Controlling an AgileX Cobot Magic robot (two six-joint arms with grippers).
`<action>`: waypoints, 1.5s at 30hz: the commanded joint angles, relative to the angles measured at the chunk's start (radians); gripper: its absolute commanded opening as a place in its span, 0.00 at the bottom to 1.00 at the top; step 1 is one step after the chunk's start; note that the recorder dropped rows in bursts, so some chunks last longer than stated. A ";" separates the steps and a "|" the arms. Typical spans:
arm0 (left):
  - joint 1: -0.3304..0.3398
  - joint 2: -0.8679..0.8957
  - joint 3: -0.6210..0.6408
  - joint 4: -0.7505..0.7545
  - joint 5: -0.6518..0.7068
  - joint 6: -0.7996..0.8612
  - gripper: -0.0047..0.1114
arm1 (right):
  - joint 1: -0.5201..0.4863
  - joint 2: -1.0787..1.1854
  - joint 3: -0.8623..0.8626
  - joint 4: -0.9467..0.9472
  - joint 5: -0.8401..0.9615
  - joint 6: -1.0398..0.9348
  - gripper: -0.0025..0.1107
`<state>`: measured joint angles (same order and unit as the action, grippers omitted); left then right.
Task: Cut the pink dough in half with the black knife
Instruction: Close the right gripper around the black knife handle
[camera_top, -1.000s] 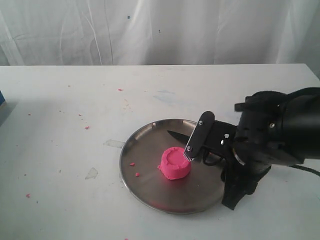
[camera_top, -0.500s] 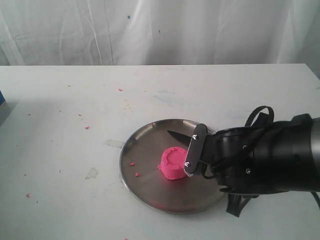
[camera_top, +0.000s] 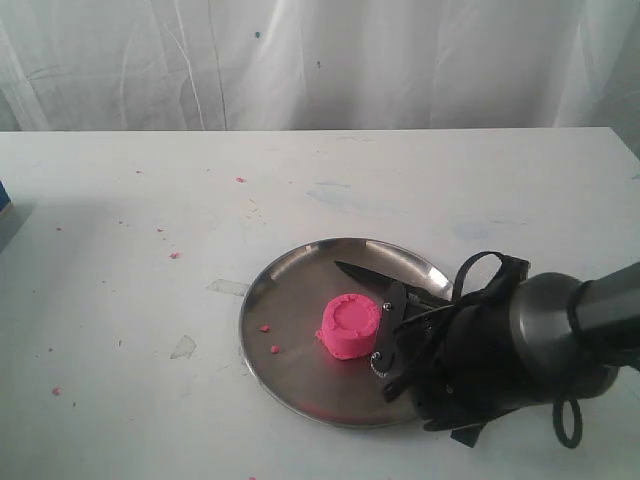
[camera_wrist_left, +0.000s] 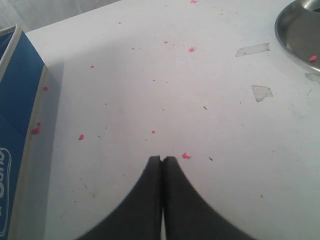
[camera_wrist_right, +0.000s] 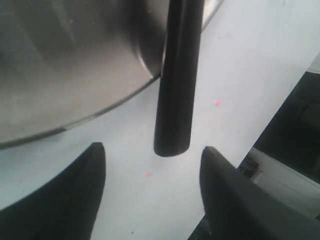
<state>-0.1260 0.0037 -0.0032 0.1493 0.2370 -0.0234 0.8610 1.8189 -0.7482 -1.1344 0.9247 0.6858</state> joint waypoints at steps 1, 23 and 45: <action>0.002 -0.004 0.003 -0.002 -0.002 -0.002 0.04 | 0.006 0.037 0.006 -0.059 0.018 0.057 0.49; 0.002 -0.004 0.003 -0.002 -0.002 -0.002 0.04 | -0.001 0.119 0.006 -0.240 0.074 0.215 0.47; 0.002 -0.004 0.003 -0.002 -0.002 -0.002 0.04 | -0.054 0.119 0.006 -0.306 -0.006 0.261 0.46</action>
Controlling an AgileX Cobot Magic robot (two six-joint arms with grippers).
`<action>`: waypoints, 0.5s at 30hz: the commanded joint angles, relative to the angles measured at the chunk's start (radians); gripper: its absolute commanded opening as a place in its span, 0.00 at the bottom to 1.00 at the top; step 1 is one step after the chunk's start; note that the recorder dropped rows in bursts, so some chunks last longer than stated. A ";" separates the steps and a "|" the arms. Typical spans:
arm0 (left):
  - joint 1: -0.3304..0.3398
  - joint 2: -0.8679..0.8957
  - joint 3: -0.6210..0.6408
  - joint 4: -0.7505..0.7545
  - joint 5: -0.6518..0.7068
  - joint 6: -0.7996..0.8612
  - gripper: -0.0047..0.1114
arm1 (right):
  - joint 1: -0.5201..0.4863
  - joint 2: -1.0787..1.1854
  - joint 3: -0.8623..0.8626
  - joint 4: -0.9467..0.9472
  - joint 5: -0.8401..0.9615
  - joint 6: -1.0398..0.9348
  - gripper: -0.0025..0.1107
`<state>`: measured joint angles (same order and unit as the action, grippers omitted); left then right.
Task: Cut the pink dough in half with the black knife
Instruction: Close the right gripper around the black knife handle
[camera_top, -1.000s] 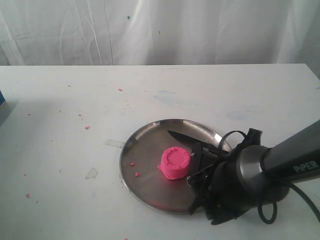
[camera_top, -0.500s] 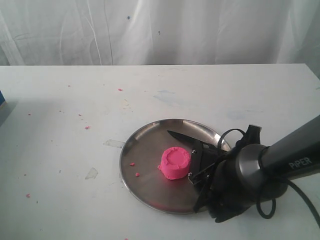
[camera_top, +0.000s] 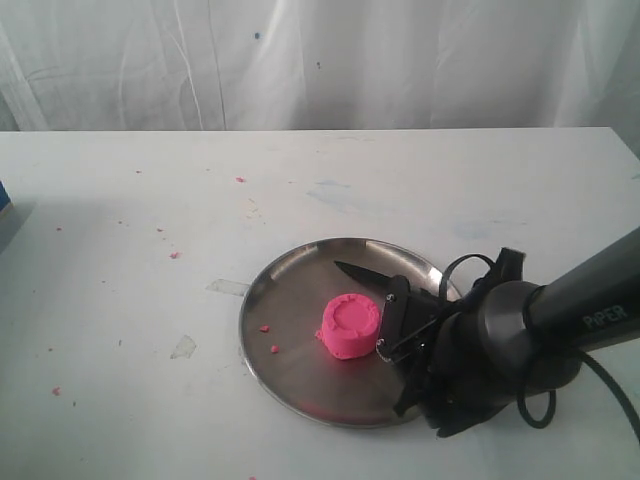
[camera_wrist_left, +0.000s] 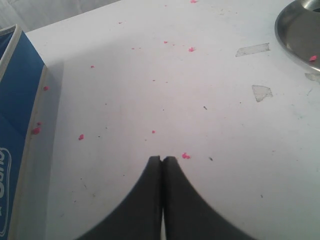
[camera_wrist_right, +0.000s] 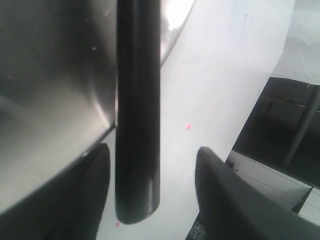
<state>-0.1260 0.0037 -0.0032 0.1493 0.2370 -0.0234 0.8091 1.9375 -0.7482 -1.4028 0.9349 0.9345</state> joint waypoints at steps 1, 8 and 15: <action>0.002 -0.004 0.003 -0.002 -0.002 -0.002 0.04 | -0.002 0.000 0.006 -0.038 -0.016 0.012 0.46; 0.002 -0.004 0.003 -0.002 -0.002 -0.002 0.04 | -0.002 0.000 0.006 -0.026 -0.016 0.012 0.40; 0.002 -0.004 0.003 -0.002 -0.002 -0.002 0.04 | -0.003 0.000 0.006 -0.026 -0.018 0.071 0.36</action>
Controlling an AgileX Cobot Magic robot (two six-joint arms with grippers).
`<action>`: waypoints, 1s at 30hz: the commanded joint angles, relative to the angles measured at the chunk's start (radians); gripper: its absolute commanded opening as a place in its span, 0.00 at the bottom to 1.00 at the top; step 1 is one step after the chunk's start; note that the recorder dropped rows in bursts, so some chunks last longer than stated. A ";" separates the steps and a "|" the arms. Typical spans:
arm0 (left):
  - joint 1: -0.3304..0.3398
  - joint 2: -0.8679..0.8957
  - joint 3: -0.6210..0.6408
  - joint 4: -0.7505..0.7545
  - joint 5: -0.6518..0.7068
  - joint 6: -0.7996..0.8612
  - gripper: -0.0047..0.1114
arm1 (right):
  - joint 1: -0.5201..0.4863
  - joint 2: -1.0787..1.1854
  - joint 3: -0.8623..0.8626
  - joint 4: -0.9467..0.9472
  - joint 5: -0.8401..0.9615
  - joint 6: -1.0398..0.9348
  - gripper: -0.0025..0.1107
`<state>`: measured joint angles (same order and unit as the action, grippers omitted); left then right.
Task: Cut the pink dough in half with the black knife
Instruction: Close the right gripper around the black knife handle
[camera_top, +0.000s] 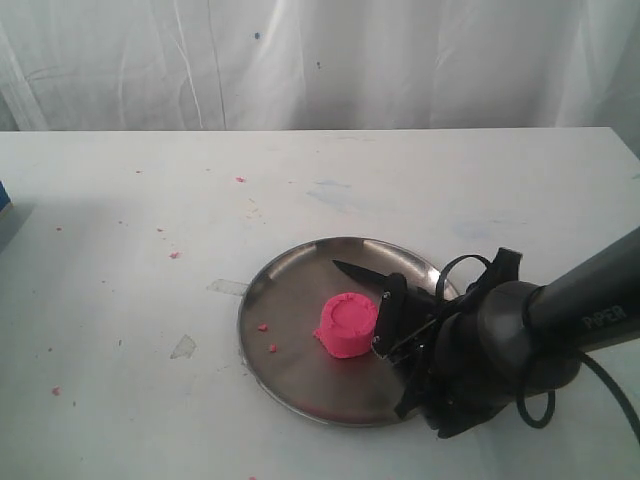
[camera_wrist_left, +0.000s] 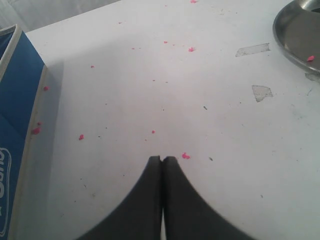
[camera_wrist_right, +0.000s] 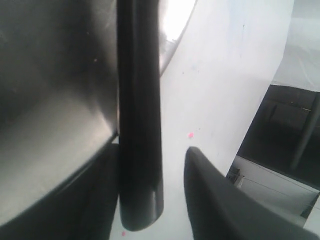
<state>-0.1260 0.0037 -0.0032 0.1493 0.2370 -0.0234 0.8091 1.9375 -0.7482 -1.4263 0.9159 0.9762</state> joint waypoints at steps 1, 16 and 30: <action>0.002 -0.004 0.003 -0.002 -0.002 -0.002 0.04 | -0.003 0.000 0.006 -0.002 0.001 0.029 0.36; 0.002 -0.004 0.003 -0.002 -0.002 -0.002 0.04 | -0.030 0.000 0.006 0.008 -0.025 0.029 0.28; 0.002 -0.004 0.003 -0.002 -0.002 -0.002 0.04 | -0.030 0.000 0.006 0.022 -0.016 0.029 0.03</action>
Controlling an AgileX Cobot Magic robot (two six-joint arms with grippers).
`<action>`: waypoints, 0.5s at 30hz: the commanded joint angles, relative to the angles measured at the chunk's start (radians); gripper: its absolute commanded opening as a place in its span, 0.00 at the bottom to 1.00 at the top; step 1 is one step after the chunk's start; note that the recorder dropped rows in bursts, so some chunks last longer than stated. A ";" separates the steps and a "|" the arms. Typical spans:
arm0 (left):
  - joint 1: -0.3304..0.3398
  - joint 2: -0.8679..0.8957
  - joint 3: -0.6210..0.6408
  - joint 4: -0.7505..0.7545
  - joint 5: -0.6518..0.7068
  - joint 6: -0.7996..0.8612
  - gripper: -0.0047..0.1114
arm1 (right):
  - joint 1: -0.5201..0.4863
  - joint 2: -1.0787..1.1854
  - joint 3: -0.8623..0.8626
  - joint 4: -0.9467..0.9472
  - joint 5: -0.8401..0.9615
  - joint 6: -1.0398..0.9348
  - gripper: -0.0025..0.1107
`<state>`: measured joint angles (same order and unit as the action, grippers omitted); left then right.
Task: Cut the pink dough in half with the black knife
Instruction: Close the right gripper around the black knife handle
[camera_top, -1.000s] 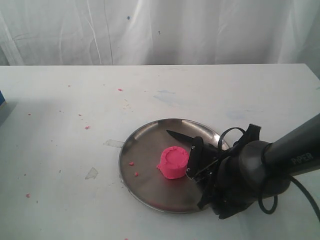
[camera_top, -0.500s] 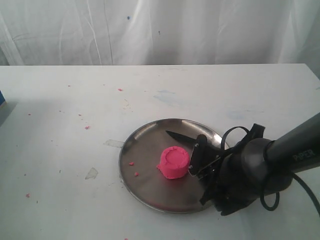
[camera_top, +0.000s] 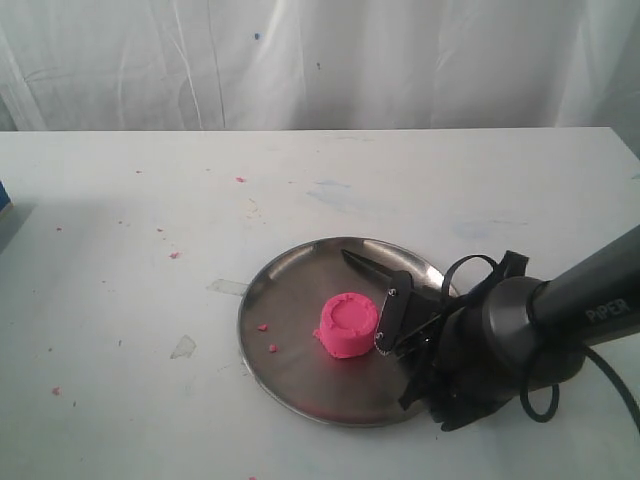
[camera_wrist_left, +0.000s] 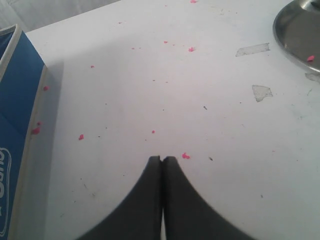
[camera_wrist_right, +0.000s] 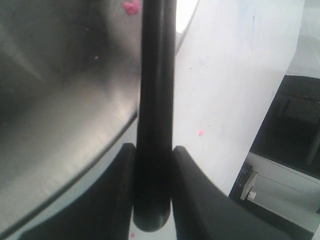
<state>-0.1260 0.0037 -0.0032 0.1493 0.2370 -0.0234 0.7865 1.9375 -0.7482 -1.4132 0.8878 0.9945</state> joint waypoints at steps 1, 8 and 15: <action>0.002 -0.004 0.003 -0.002 -0.002 -0.002 0.04 | -0.008 0.000 0.006 0.011 0.012 0.011 0.03; 0.002 -0.004 0.003 -0.002 -0.002 -0.002 0.04 | -0.008 -0.002 0.006 0.022 0.012 0.011 0.03; 0.002 -0.004 0.003 -0.002 -0.002 -0.002 0.04 | -0.008 -0.043 0.006 0.033 0.031 -0.001 0.02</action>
<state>-0.1260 0.0037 -0.0032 0.1493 0.2370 -0.0234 0.7865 1.9264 -0.7482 -1.3847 0.8950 0.9945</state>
